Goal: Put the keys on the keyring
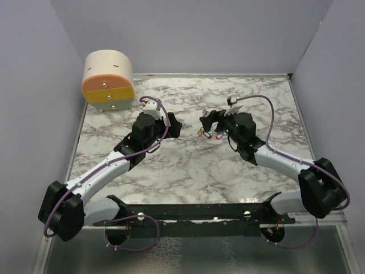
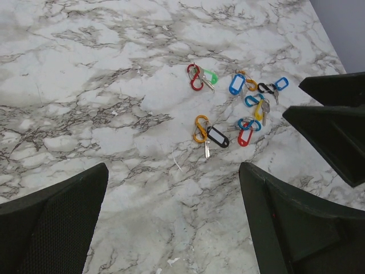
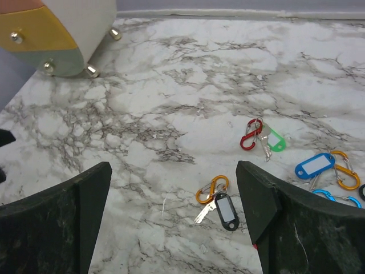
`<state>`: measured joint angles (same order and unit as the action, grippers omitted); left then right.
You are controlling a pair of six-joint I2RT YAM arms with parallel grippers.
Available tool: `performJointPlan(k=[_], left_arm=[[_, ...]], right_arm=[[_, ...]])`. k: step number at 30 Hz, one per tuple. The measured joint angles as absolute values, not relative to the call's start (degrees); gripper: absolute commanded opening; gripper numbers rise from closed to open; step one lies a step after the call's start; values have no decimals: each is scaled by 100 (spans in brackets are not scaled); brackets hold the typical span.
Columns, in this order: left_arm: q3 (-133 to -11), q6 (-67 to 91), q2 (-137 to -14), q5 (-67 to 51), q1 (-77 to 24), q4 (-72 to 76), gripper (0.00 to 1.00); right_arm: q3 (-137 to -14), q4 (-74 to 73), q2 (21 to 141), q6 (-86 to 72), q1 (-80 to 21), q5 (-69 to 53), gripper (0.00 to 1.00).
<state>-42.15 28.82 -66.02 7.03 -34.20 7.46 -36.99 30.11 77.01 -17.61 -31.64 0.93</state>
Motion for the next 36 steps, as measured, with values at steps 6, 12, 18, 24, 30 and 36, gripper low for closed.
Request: performJointPlan(k=[6, 12, 18, 24, 30, 36], left_arm=[[-4193, 2912, -6512, 718, -3420, 764, 99], [-4171, 2926, -6337, 762, -3420, 766, 99], [-4117, 2998, -6241, 834, -3420, 812, 99], [-3935, 3059, -6018, 902, -3420, 895, 99], [-3922, 3098, -5935, 1011, -3420, 895, 99], [-3863, 3129, -5841, 1120, -3420, 934, 99]], right_arm=[[-4141, 2421, 7859, -2187, -3164, 963, 93], [-3927, 2300, 7544, -2528, -3164, 1588, 94], [-3898, 2270, 7179, -2694, -3153, 1962, 96], [-3898, 2171, 7170, -2790, -3153, 2152, 97], [-3898, 2003, 7168, -2823, -3153, 2294, 98], [-3577, 2231, 6842, -2473, -3153, 1994, 98]])
